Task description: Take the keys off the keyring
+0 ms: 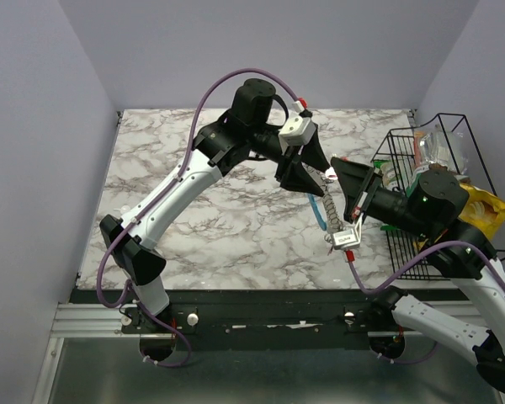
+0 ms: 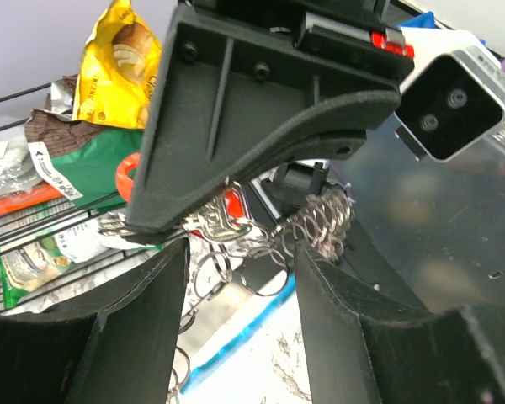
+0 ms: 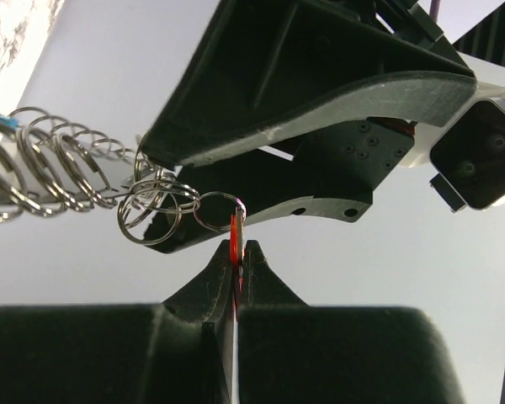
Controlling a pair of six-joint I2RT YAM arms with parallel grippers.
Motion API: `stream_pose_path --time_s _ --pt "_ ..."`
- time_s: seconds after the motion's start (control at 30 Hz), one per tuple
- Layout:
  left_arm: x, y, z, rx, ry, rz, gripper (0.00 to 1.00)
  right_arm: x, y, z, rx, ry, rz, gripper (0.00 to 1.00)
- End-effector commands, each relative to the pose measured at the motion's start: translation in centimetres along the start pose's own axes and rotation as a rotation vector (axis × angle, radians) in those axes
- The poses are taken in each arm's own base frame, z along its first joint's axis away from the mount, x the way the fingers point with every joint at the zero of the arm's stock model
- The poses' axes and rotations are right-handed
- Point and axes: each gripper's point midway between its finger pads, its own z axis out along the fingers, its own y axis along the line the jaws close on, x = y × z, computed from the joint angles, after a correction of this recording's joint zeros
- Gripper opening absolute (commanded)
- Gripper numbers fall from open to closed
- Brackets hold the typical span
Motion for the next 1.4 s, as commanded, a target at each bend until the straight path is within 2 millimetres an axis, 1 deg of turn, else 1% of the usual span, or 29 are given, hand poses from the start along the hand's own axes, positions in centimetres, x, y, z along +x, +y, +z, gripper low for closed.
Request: stream_pose_path --time_s 0.0,0.17,0.4,0.43,0.53,0.57,0.6,0.63,0.67,0.7,0.77,0.83,0.87,0.9,0.93,0.97,1.0,1.03,1.07,1.1,1.13,1.17,1.2,1.37 --pt "0.4 -1.2 0.2 0.051 -0.004 -0.008 0.60 0.6 -3.7 -1.3 0.106 0.019 -0.022 0.01" --pt "0.6 -1.3 0.4 0.063 -0.004 -0.009 0.56 0.6 -3.9 -1.4 0.110 0.020 -0.016 0.01" --pt "0.3 -1.4 0.5 0.074 -0.014 -0.027 0.53 0.6 -3.9 -1.5 0.109 0.023 -0.011 0.01" --pt "0.2 -1.4 0.5 0.075 -0.016 -0.027 0.50 0.7 -3.9 -1.5 0.109 0.024 -0.010 0.01" --pt "-0.4 -2.0 0.5 0.102 -0.033 -0.044 0.48 0.7 -3.9 -1.6 0.108 0.025 -0.002 0.01" --pt "-0.2 -2.1 0.5 0.112 -0.037 -0.070 0.47 0.6 -3.8 -1.5 0.106 0.022 -0.002 0.01" --pt "-0.9 -2.2 0.6 0.136 -0.058 -0.037 0.47 0.7 -3.8 -1.6 0.108 0.025 -0.005 0.01" --pt "-1.1 -2.5 0.6 0.146 -0.061 -0.090 0.45 0.7 -3.8 -1.5 0.106 0.027 -0.006 0.01" --pt "-1.0 -2.6 0.6 0.157 -0.065 -0.100 0.45 0.8 -3.8 -1.5 0.107 0.031 -0.007 0.01" --pt "-1.4 -2.6 0.6 0.169 -0.075 -0.072 0.45 0.9 -3.9 -1.5 0.110 0.036 -0.009 0.01" --pt "-1.4 -2.9 0.6 0.182 -0.075 -0.113 0.44 1.0 -4.0 -1.6 0.114 0.043 -0.005 0.01" --pt "-1.8 -3.2 0.6 0.202 -0.084 -0.096 0.42 1.2 -4.0 -1.6 0.118 0.050 -0.005 0.01" --pt "-1.3 -3.4 0.6 0.210 -0.077 -0.173 0.42 1.2 -4.1 -1.7 0.119 0.054 -0.004 0.01" --pt "-1.9 -3.2 0.6 0.213 -0.093 -0.116 0.41 1.3 -4.2 -1.7 0.122 0.055 -0.004 0.01" --pt "-2.2 -3.5 0.5 0.225 -0.098 -0.106 0.39 1.4 -4.1 -1.7 0.121 0.061 -0.002 0.01" --pt "-0.8 -3.5 0.7 0.230 -0.096 -0.177 0.38 1.4 -4.1 -1.7 0.121 0.062 -0.001 0.01" --pt "-3.2 -5.1 0.1 0.241 -0.142 -0.076 0.37 1.4 -4.1 -1.7 0.120 0.060 0.001 0.01" --pt "-2.2 -5.2 0.2 0.253 -0.151 -0.114 0.31 1.4 -4.1 -1.7 0.121 0.061 -0.001 0.01" --pt "-3.4 -5.7 0.0 0.269 -0.158 -0.064 0.30 1.3 -4.2 -1.7 0.123 0.060 -0.001 0.01" --pt "-3.4 -6.7 -0.1 0.291 -0.153 -0.082 0.30 1.4 -4.2 -1.7 0.123 0.060 0.000 0.01" --pt "-3.1 -6.4 0.1 0.292 -0.141 -0.069 0.29 1.4 -4.2 -1.7 0.123 0.060 -0.001 0.01" --pt "-2.4 -6.2 0.2 0.290 -0.134 -0.081 0.29 1.4 -4.3 -1.7 0.127 0.059 0.000 0.01" --pt "-2.4 -5.8 0.2 0.283 -0.139 -0.108 0.29 1.4 -4.3 -1.7 0.128 0.061 0.003 0.01" --pt "-4.0 -6.4 0.0 0.281 -0.173 -0.059 0.29 1.3 -3.9 -1.7 0.115 0.058 0.003 0.01"
